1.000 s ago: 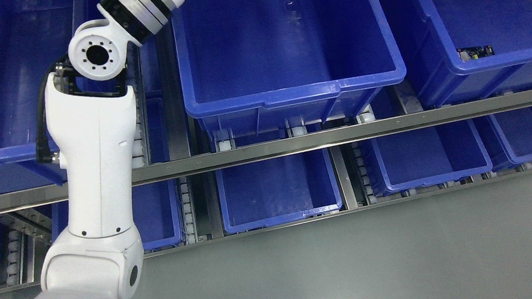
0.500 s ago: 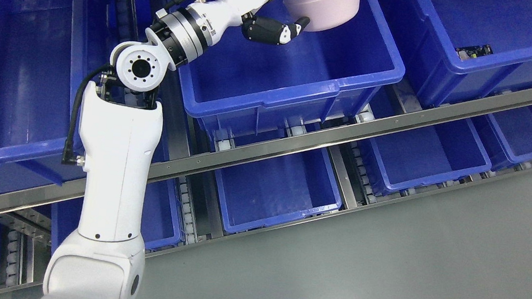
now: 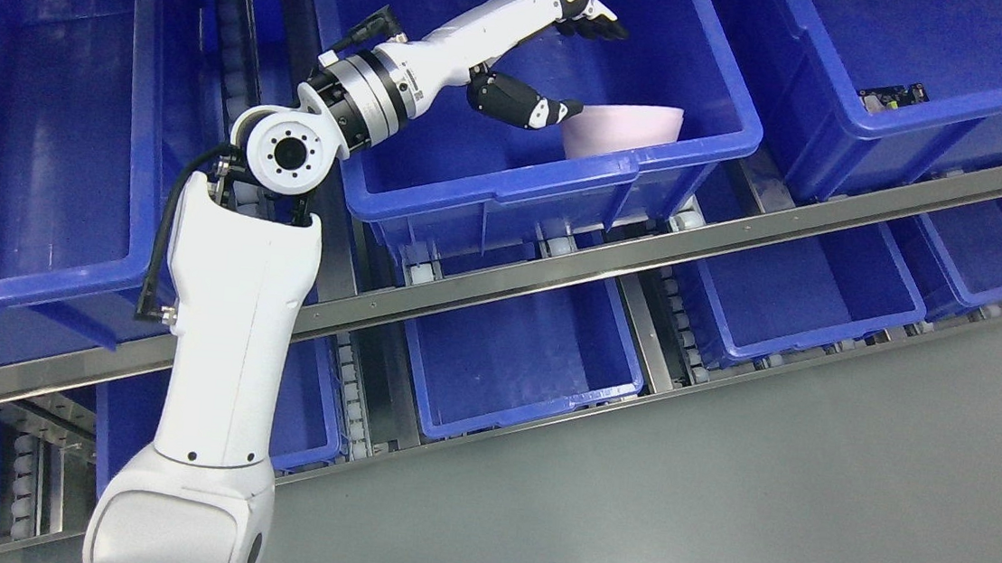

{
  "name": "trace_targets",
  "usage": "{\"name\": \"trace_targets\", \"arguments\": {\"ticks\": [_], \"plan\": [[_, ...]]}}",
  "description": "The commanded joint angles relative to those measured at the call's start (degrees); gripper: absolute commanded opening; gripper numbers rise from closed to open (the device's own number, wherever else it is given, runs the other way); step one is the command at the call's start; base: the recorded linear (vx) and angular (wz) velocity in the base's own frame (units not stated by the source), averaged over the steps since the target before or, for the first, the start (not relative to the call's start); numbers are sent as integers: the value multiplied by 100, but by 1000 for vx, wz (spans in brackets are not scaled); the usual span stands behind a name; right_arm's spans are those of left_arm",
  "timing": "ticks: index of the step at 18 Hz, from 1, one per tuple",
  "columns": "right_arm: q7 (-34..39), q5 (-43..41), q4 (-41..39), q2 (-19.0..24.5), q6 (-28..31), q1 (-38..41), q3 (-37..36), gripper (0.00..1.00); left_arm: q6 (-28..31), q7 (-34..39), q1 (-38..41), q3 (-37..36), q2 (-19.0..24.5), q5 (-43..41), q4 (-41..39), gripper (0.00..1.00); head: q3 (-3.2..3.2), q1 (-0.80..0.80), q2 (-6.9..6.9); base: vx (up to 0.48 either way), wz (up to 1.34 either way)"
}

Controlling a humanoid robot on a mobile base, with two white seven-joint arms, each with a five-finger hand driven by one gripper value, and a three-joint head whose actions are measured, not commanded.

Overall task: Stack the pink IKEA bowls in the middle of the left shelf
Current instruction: 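Lower the stacked bowls into the blue bin and release them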

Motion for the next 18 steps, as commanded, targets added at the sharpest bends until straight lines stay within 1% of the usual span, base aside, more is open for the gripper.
{"name": "trace_targets", "arguments": {"ticks": [1, 2, 3, 4, 5, 6, 7, 9, 12, 15, 18], "plan": [[3, 0, 0, -100, -4, -2, 0, 100, -256, 880, 142, 274, 100, 532, 119, 87, 0, 0, 0, 0, 0], [3, 0, 0, -100, -4, -2, 0, 100, -265, 1450, 151, 381, 100, 997, 119, 88, 0, 0, 0, 0, 0], [3, 0, 0, -100, -4, -2, 0, 100, -265, 2196, 151, 434, 100, 1593, 127, 90, 0, 0, 0, 0, 0], [3, 0, 0, -100, -4, -2, 0, 100, -257, 3247, 151, 426, 100, 2452, 145, 92, 0, 0, 0, 0, 0], [3, 0, 0, -100, -4, -2, 0, 100, -239, 3945, 159, 391, 100, 3000, 136, 92, 0, 0, 0, 0, 0], [3, 0, 0, -100, -4, -2, 0, 100, -187, 4639, 203, 373, 100, 3249, 110, 93, 0, 0, 0, 0, 0], [3, 0, 0, -100, -4, -2, 0, 100, -47, 4951, 299, 390, 100, 3252, -12, 95, 0, 0, 0, 0, 0], [3, 0, 0, -100, -4, -2, 0, 100, 243, 4954, 466, 391, 100, 3260, -371, 99, 0, 0, 0, 0, 0], [3, 0, 0, -100, -4, -2, 0, 100, 770, 4945, 686, 417, 100, 3260, -960, 99, 0, 0, 0, 0, 0], [3, 0, 0, -100, -4, -2, 0, 100, 921, 4937, 853, 338, 100, 3260, -1234, 100, 0, 0, 0, 0, 0], [3, 0, 0, -100, -4, -2, 0, 100, 1008, 4919, 880, 250, 100, 3260, -1261, 100, 0, 0, 0, -18, -37]]}}
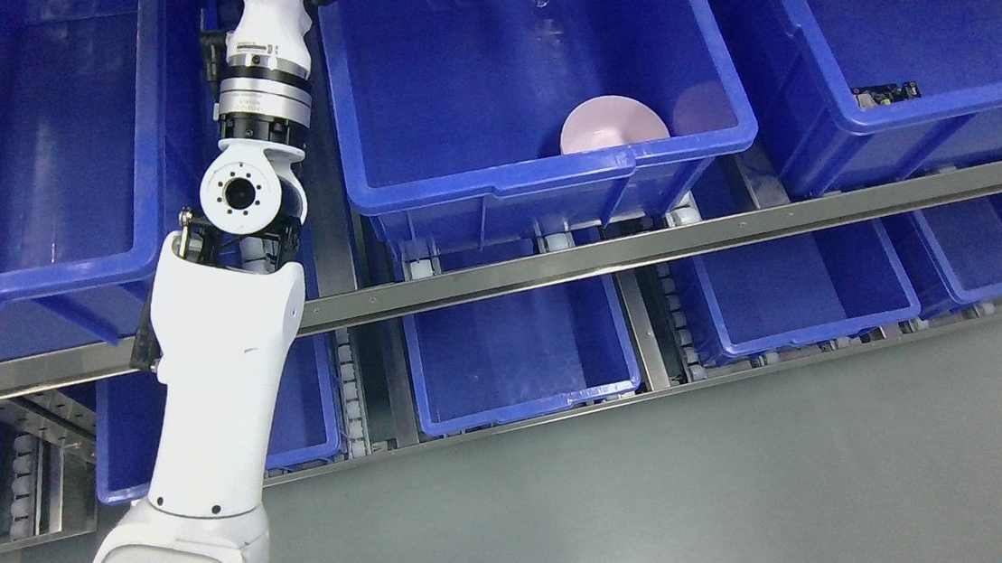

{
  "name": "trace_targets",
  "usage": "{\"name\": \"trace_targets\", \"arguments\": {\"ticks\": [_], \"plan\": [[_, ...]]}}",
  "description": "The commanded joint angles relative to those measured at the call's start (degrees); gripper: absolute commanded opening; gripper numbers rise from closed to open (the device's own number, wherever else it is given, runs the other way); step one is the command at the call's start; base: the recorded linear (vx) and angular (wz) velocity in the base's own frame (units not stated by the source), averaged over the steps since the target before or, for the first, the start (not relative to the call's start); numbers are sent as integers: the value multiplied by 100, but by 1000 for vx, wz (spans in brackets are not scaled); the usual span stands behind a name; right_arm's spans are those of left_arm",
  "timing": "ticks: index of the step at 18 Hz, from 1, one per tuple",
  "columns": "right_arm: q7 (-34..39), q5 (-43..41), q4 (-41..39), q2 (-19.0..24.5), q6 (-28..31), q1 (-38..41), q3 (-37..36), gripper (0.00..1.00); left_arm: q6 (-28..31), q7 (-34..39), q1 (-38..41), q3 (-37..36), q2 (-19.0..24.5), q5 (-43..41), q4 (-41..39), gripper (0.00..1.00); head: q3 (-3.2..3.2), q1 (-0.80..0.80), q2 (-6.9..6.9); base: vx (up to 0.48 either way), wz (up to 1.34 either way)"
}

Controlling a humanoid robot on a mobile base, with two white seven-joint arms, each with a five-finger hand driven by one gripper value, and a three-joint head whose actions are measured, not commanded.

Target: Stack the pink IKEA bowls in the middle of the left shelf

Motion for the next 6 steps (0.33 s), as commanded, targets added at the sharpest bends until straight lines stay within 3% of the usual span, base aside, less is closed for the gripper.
{"name": "trace_targets", "arguments": {"ticks": [1, 6], "plan": [[2, 0, 0, -100, -4, 2, 0, 100, 220, 11, 171, -62, 100, 232, -649, 100, 0, 0, 0, -38, -82], [2, 0, 0, -100, -4, 2, 0, 100, 292, 2, 171, -54, 100, 232, -684, 100, 0, 0, 0, -78, -94]]}}
